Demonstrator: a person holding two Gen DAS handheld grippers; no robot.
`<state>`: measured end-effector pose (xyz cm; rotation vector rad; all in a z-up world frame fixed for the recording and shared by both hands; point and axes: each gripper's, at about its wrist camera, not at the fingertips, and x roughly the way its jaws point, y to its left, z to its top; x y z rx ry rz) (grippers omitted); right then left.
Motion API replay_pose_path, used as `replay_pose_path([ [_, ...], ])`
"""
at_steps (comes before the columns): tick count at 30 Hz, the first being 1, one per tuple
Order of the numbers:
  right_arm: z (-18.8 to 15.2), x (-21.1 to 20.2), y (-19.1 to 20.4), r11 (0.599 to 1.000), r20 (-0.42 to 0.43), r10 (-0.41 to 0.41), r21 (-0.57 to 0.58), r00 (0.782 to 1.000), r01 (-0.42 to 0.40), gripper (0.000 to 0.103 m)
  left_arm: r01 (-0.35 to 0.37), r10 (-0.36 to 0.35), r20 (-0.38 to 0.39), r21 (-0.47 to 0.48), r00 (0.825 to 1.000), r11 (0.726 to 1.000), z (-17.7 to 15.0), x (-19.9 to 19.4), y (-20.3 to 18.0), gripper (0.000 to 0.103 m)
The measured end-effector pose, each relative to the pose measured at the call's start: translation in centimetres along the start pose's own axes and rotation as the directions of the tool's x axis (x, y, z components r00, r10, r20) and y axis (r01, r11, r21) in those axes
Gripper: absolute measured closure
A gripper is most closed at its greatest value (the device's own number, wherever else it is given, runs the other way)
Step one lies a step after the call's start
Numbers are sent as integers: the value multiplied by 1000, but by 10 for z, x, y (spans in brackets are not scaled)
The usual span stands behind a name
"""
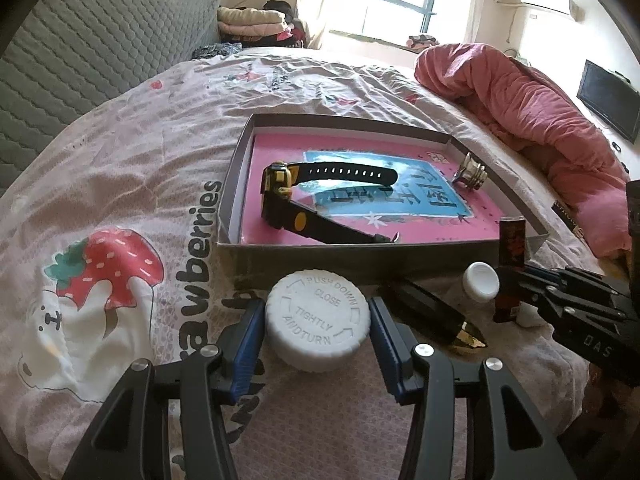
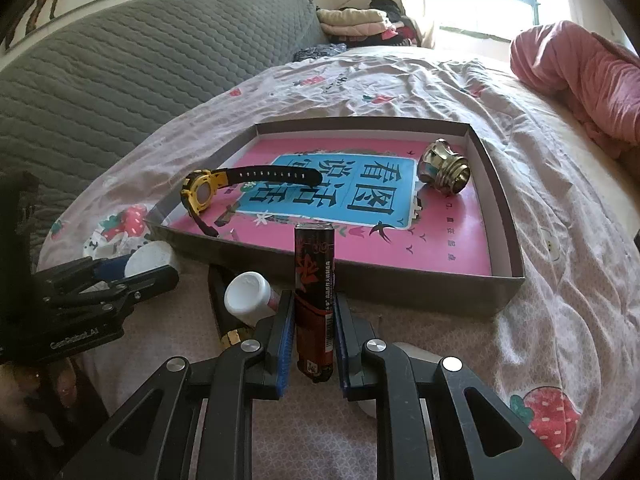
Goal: Organize rigid objects
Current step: 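Close the left gripper on the white round cap while the right gripper lifts the red tube, then carry the white cap with the left gripper while the right gripper carries the red tube into the tray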
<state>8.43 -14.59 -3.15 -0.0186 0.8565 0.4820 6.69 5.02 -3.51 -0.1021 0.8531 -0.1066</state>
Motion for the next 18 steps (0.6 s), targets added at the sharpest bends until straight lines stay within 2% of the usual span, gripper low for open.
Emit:
replay_pose_path([
  [7,0,-2,0,1000,9,7,-6,1000,-7,89,2,-2,4,20,1000,1000,0,-2,-5,52],
  [9,0,-2,1,1000,5,16,-14,1000,-16,92,1,-1,1,20,1000,1000,0,-1,-5,52],
  [18,1,-8,2,999,26,33,-12,999,-33,92,-1,1,21,16,1000,1000,1,-7,-6,52],
])
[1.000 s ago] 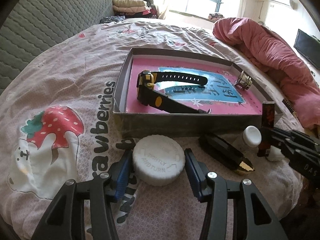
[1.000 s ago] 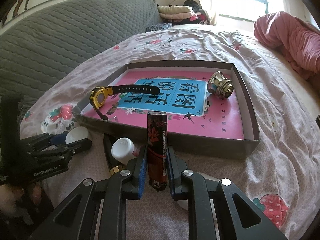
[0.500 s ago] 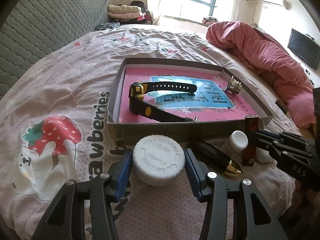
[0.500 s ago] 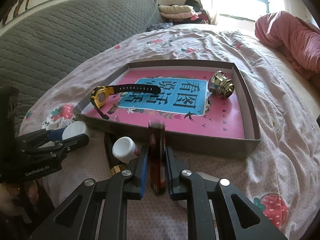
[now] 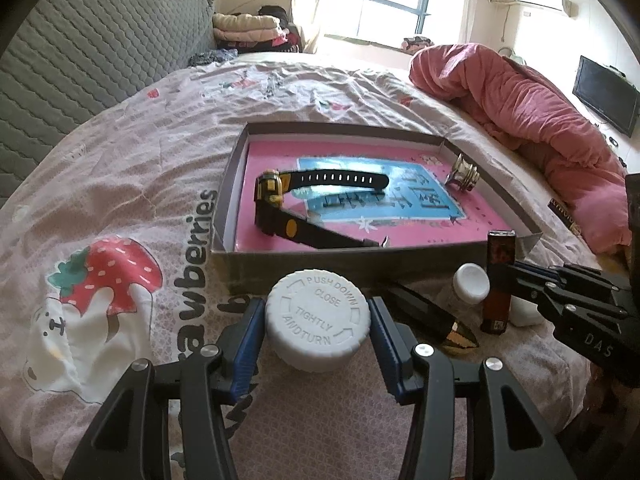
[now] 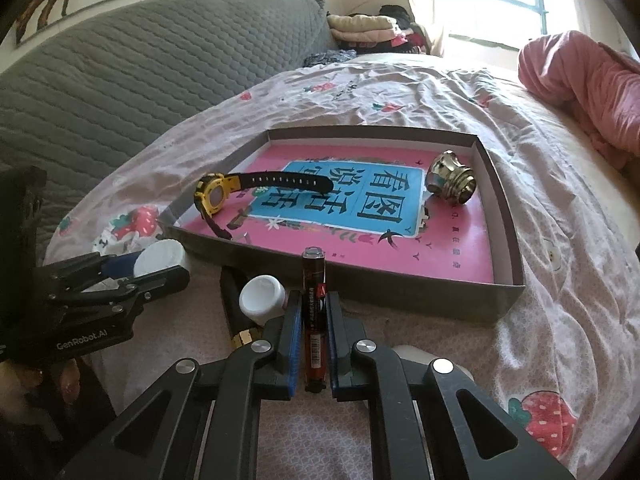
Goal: Organize rigid objects
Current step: 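Carry the white cap with the left gripper while the right gripper carries the red tube into the tray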
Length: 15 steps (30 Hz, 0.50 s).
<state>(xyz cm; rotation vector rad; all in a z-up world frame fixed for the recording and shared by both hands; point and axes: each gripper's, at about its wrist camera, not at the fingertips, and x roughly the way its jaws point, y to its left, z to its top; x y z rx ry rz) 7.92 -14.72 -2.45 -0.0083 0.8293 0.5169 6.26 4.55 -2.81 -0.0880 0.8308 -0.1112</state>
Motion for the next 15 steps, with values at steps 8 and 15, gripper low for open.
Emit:
replay_pose_path([
  [8,3,-12,-4,1000,39,9,11,999,-10,92,8,-9,27,8,1000,1000,2,-11,-5,52],
  [15,6,-23,-8,999,71,23,32,997,-25,92,14,-15,44,23,999,1000,3,-19,-13,52],
])
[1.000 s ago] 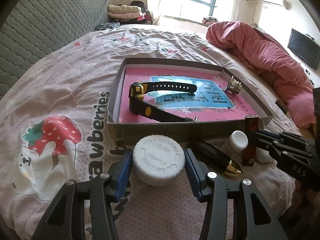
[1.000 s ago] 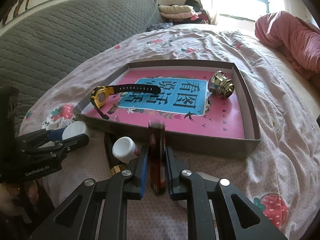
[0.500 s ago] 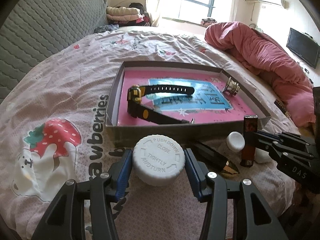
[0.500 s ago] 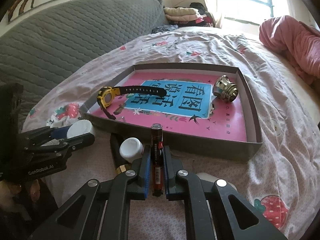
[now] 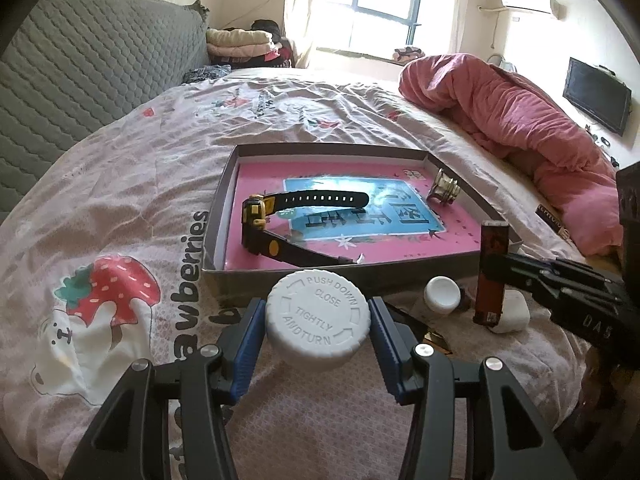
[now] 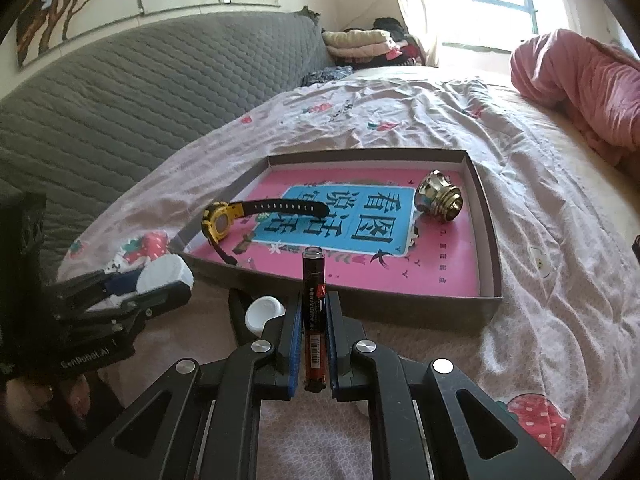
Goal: Organize rigid objects
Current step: 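Carry the white cap with the left gripper while the right gripper carries the red tube into the tray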
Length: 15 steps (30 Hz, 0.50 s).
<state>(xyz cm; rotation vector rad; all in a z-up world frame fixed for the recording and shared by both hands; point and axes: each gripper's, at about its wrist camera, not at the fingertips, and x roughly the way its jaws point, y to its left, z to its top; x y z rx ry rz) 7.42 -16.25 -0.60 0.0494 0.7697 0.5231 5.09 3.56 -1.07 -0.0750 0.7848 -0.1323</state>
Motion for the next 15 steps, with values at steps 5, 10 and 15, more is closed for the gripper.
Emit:
replay_pose_path([
  [5,4,-10,-5,999,32,15,32,999,-16,92,1,0,14,-4,1000,1000,4,-6,-5,52],
  [10,9,-17,-5,998,65,34,47,997,-37,92,2,-2,29,-5,1000,1000,10,-11,-13,52],
  [15,13,-18,-6,996,77,40,71,996,-46,92,0,1,33,-14,999,1000,18,-14,-17,52],
])
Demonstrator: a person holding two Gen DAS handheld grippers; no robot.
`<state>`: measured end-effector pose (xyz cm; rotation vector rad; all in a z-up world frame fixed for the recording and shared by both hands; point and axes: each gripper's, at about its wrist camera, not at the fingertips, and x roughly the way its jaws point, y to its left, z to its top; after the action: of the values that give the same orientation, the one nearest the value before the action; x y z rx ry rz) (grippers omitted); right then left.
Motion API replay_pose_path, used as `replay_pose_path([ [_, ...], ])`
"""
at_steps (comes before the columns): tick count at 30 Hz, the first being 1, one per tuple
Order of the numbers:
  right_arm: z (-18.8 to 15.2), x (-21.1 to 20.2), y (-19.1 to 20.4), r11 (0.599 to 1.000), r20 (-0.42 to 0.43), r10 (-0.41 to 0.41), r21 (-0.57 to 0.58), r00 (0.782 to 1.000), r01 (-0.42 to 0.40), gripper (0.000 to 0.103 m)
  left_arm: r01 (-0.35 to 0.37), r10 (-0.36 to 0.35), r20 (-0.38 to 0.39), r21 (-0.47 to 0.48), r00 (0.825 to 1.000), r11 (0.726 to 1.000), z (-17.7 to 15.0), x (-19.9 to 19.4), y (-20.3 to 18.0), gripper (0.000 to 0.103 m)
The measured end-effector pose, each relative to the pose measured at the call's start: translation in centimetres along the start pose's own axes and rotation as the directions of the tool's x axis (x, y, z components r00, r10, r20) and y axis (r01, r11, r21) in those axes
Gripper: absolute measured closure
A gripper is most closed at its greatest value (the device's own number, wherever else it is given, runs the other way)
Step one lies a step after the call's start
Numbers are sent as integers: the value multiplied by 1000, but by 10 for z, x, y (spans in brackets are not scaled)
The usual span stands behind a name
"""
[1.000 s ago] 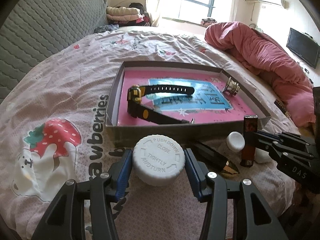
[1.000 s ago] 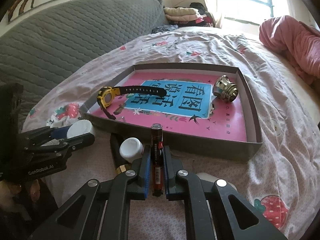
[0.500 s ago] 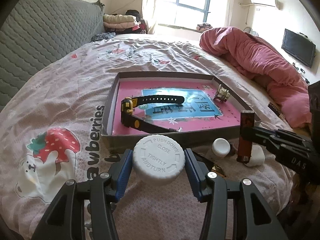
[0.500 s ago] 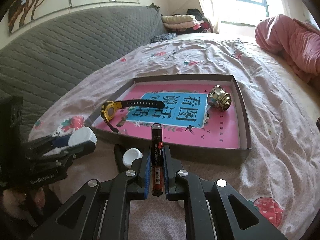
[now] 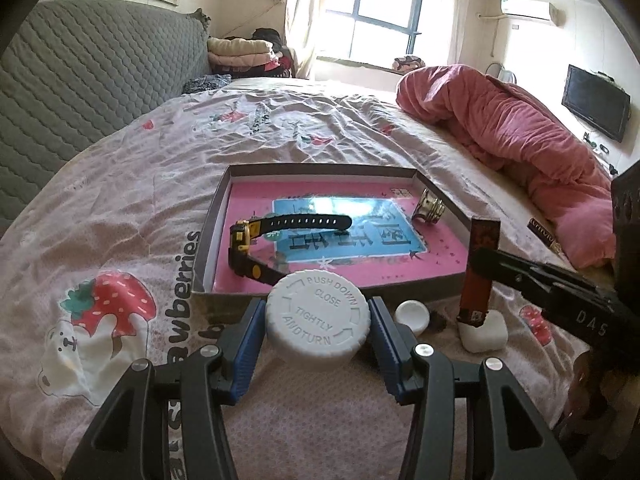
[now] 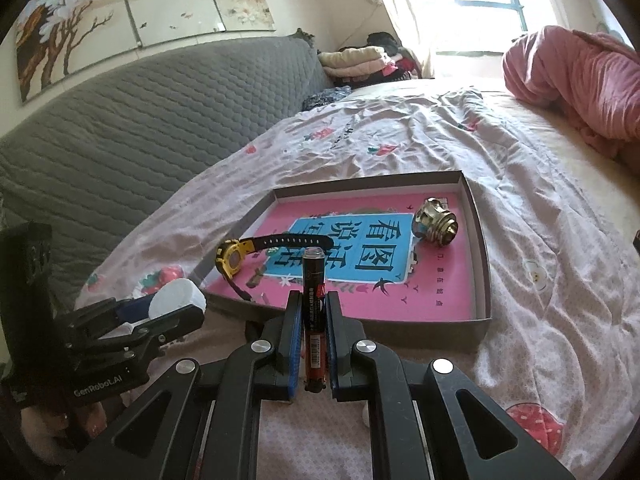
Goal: Organize rigid objects
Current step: 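Carry the white cap with the left gripper while the right gripper carries the red tube into the tray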
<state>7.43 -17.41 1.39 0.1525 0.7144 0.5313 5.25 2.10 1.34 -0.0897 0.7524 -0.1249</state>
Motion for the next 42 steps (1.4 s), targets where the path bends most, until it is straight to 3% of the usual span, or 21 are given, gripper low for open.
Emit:
replay_pose_path([
  [18,23,-20,-15,999,121,-51,15,991,50,92,5,-3,41,-25,999,1000,31,13,-11,52],
  [30,29,-6,-41,992,100,-100,92,990,91,92,13,-10,59,-65,998,998,53,41,-14,52],
  [42,29,22,-63,984,26,-103,146,994,99,92,3,-4,-3,-84,1000,996,49,76,-15,52],
])
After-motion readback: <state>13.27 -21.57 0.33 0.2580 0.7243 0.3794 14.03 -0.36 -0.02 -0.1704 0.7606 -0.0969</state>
